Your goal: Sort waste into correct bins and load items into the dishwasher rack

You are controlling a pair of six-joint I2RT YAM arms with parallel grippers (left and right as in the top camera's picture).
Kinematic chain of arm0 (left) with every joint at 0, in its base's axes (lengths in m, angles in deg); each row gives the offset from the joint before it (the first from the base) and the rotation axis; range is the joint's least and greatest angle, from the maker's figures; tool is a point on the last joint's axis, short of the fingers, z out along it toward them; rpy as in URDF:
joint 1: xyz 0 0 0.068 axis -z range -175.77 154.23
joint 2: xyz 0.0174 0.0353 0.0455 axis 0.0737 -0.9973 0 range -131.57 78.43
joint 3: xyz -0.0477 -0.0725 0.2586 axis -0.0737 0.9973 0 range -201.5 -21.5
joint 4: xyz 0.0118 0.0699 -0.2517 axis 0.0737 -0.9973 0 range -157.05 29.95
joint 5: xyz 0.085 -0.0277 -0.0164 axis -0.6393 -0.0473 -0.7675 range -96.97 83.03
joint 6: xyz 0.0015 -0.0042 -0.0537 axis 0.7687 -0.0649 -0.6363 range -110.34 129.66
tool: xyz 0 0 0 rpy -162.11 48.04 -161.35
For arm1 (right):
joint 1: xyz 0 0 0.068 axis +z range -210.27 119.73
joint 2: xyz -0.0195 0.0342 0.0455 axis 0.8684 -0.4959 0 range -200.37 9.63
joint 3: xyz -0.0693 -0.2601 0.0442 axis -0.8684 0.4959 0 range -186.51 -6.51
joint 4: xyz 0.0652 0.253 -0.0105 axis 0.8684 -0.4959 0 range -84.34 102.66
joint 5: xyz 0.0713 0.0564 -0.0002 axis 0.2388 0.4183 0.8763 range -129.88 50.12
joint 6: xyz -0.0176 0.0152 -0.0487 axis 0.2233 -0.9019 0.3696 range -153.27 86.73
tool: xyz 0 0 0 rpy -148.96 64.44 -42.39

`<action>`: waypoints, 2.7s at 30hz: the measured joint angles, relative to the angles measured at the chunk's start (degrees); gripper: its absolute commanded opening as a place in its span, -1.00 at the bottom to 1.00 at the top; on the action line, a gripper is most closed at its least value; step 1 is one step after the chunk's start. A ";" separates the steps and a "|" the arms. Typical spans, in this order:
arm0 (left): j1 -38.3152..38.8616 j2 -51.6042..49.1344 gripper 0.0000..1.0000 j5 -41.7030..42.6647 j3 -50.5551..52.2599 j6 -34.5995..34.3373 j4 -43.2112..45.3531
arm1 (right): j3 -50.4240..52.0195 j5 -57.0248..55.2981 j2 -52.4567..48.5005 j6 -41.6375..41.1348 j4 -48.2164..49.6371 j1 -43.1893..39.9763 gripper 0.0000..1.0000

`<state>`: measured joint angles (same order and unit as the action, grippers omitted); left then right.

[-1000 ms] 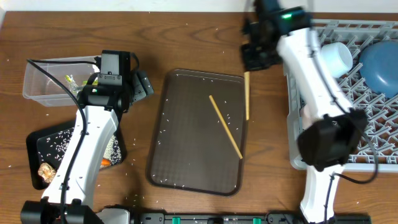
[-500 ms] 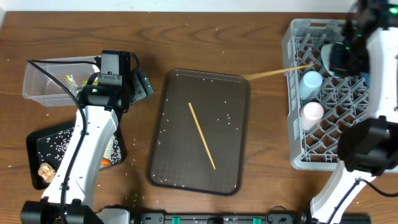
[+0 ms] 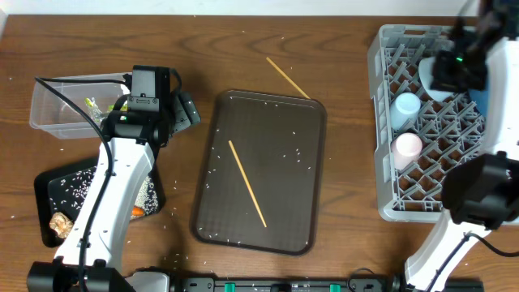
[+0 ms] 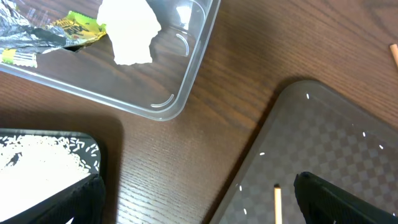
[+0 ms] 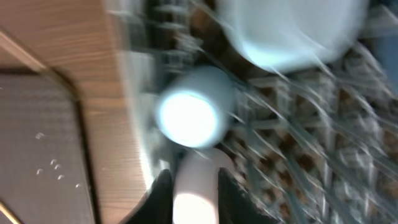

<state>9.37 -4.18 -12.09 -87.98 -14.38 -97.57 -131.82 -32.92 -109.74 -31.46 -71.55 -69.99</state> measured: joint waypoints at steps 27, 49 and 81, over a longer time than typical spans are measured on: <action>0.00 0.00 0.96 0.00 0.00 0.00 0.00 | 3.91 -9.94 -17.29 8.52 34.18 34.18 0.22; 0.00 0.00 0.96 0.00 0.00 0.00 0.00 | 4.26 -8.66 -22.82 8.96 39.10 33.70 -0.02; 0.00 0.00 0.96 0.00 0.00 0.00 0.00 | 7.76 -6.97 -23.28 6.73 45.33 32.59 -0.98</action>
<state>9.37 -4.18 -12.09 -87.98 -14.38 -97.57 -124.06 -39.89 -133.02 -24.73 -26.22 -37.40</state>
